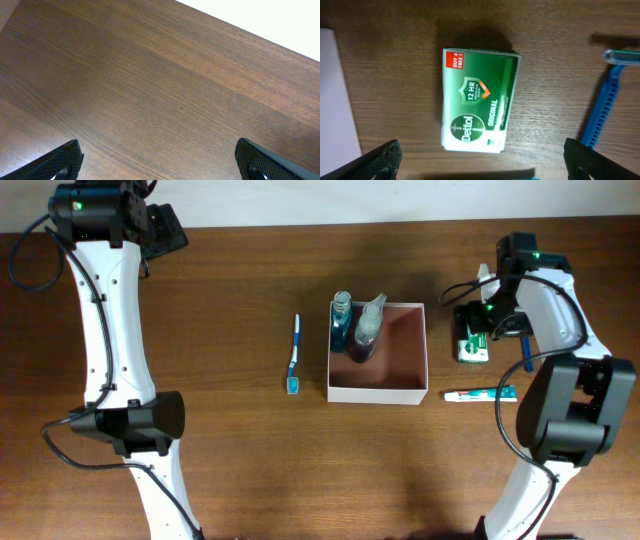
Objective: Pack container
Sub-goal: 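Lower the right gripper over the soap box and close on it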
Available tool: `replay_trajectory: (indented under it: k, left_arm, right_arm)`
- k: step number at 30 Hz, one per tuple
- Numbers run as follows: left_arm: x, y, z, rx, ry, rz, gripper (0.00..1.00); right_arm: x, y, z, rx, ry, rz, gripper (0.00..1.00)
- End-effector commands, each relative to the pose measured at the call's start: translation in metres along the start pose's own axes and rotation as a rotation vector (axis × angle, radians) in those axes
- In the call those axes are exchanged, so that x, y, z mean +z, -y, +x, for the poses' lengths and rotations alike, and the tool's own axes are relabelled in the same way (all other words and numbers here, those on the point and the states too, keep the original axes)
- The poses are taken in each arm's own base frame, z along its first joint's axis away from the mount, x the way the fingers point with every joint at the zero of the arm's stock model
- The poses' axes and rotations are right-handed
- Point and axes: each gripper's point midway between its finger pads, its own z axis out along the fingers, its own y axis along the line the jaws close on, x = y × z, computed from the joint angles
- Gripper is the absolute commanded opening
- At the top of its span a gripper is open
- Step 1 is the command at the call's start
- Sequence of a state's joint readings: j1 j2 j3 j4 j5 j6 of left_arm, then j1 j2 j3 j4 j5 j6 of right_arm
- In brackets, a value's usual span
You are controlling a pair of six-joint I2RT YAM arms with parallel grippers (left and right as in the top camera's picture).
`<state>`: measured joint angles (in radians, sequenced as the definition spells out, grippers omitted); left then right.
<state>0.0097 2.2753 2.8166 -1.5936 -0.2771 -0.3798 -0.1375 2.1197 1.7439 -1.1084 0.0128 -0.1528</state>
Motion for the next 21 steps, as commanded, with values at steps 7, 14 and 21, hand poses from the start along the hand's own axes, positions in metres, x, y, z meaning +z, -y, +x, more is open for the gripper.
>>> replay_trajectory:
  k: [7, 14, 21]
  left_arm:
    - [0.004, -0.004, 0.001, -0.009, -0.01, -0.015, 0.99]
    - [0.004, -0.005, 0.002, -0.007, -0.012, -0.022, 0.99]
    - [0.003, -0.016, 0.004, 0.001, -0.014, -0.082, 0.99]
  right_arm:
    - [0.017, -0.003, -0.01, 0.002, 0.011, -0.029, 0.99]
    - [0.031, -0.002, -0.012, 0.005, 0.003, -0.031, 0.99]
    - [0.044, -0.003, -0.005, 0.006, -0.039, -0.042, 0.99]
